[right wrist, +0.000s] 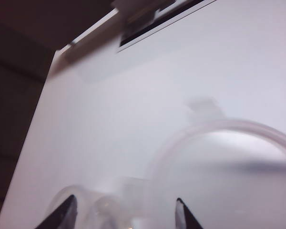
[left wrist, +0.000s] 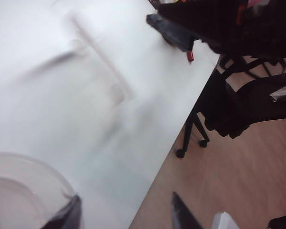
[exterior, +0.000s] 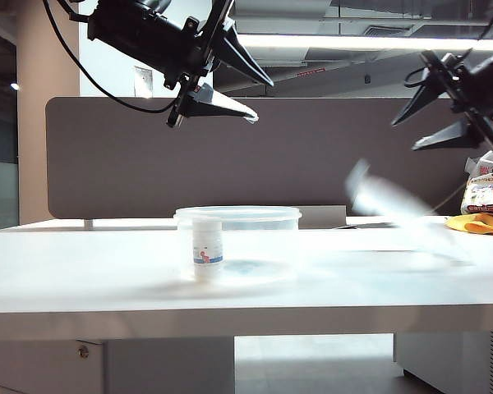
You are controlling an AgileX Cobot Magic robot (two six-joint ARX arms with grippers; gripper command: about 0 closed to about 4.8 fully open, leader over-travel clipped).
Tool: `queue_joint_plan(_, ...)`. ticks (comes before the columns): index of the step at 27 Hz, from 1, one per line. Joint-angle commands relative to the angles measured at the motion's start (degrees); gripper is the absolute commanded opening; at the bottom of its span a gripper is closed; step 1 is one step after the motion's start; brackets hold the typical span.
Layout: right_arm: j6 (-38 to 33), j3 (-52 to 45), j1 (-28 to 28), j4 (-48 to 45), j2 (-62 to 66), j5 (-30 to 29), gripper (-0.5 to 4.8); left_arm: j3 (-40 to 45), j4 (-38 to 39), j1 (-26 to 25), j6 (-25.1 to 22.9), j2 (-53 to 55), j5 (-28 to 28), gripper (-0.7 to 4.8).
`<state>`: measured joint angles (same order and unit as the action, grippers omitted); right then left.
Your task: Remove the lid of the round box, pick up the small white medicine bottle inside, and place it on the table.
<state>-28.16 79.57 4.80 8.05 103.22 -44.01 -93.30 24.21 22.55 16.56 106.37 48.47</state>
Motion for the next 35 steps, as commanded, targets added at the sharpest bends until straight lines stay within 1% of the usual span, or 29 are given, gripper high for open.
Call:
queue_joint_plan(1, 0.04, 0.15, -0.98, -0.9, -0.28, -3.08, 2.58, -0.13, 0.33, -0.07, -1.66, -0.74, 0.33, 2.41)
queue_joint_plan(3, 0.09, 0.15, -1.66, -0.9, -0.28, -5.09, 1.89, -0.11, 1.55, -0.66, -3.34, -1.16, -0.09, 2.37)
queue_joint_plan(4, 0.2, 0.15, -2.14, -0.96, -0.28, -6.54, 1.36, -0.11, 2.56, -0.76, -4.37, -1.42, -0.81, 2.36)
queue_joint_plan(5, 0.66, 0.15, -2.67, -0.98, -0.28, -7.74, 0.96, -0.11, 3.98, -0.76, -5.81, -1.81, -2.45, 2.36)
queue_joint_plan(6, 1.46, 0.15, -3.13, -0.98, -0.28, -9.29, 0.6, -0.11, 5.22, -0.83, -7.26, -2.16, -3.93, 2.28)
queue_joint_plan(7, 1.79, 0.15, -3.48, -0.96, -0.28, -10.14, 0.37, -0.11, 7.04, -1.36, -9.51, -2.78, -5.75, 2.04)
queue_joint_plan(9, 2.32, 0.15, -4.87, -0.59, -0.39, -10.47, 0.2, -0.11, 10.27, -1.88, -13.38, -3.87, -9.33, 1.73)
queue_joint_plan(11, 2.93, 0.15, -6.49, -0.15, -0.5, -10.62, 0.17, -0.11, 12.94, -2.14, -15.54, -4.94, -12.24, 1.74)
queue_joint_plan(13, 3.02, 0.15, -8.5, -0.13, -0.5, -10.62, -0.06, -0.11, 16.09, -2.19, -18.18, -6.51, -16.26, 1.73)
queue_joint_plan(17, 3.17, 0.15, -13.4, -0.13, -0.61, -10.58, -0.05, -0.11, 21.42, -2.01, -22.12, -9.81, -23.76, 1.73)
queue_joint_plan(20, 3.17, 0.15, -17.81, 0.11, -0.61, -9.86, -0.05, -0.11, 25.27, -1.84, -22.62, -12.07, -27.52, 1.74)
queue_joint_plan(22, 3.89, 0.15, -20.81, 0.44, -0.61, -9.49, -0.05, -0.11, 28.11, -1.84, -22.64, -13.31, -28.81, 1.74)
queue_joint_plan(24, 4.28, 0.15, -23.41, 0.81, -0.61, -9.11, -0.03, -0.11, 30.67, -1.86, -23.87, -14.1, -29.75, 1.74)
queue_joint_plan(27, 4.42, 0.15, -27.19, 1.18, -0.61, -8.13, 0.64, -0.11, 34.84, -1.84, -25.7, -14.75, -32.35, 1.74)
queue_joint_plan(29, 4.44, 0.15, -29.2, 1.2, -0.59, -6.78, 0.87, -0.11, 36.83, -1.84, -26.82, -14.82, -32.87, 1.74)
queue_joint_plan(33, 4.52, 0.15, -31.01, 2.62, -0.59, -2.51, 0.86, -0.09, 38.88, -1.84, -27.17, -14.84, -34.4, 1.74)
queue_joint_plan(35, 6.73, 0.15, -31.32, 5.05, -0.61, -1.27, 0.86, -0.11, 39.98, -1.84, -27.65, -14.88, -35.3, 1.73)
